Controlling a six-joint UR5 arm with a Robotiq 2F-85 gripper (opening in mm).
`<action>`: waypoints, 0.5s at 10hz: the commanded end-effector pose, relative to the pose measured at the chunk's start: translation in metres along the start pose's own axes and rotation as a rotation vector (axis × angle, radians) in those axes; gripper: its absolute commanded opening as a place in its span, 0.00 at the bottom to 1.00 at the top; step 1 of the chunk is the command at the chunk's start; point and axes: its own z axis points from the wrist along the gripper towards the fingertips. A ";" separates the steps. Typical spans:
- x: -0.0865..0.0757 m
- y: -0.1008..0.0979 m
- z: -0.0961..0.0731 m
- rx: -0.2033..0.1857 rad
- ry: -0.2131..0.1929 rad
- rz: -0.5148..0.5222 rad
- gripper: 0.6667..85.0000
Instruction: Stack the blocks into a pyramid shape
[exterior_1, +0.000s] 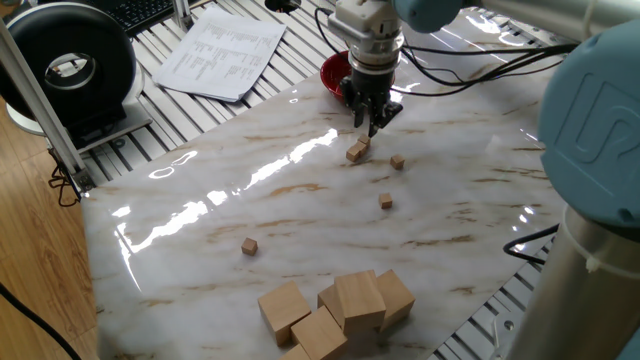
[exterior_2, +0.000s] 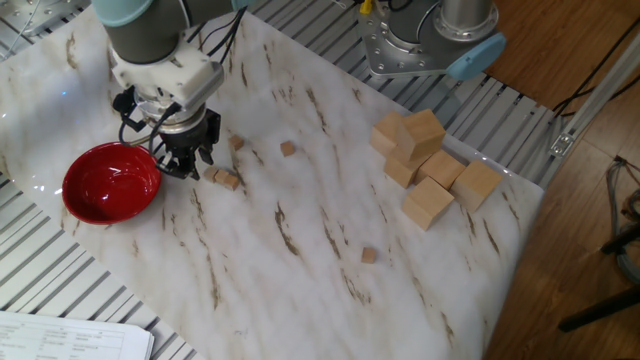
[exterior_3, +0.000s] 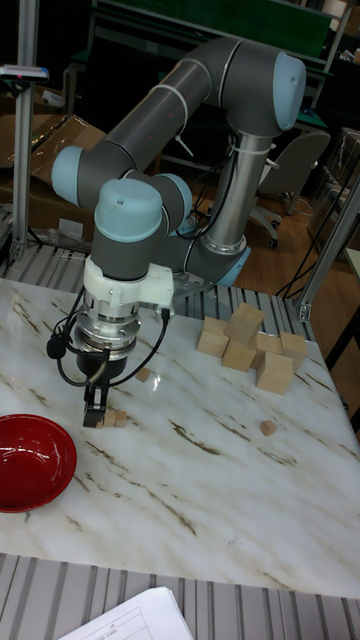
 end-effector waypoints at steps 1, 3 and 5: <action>-0.001 0.002 0.007 0.011 -0.019 0.003 0.43; 0.000 0.001 0.007 0.015 -0.014 -0.003 0.43; 0.002 0.001 0.007 0.016 -0.006 -0.006 0.42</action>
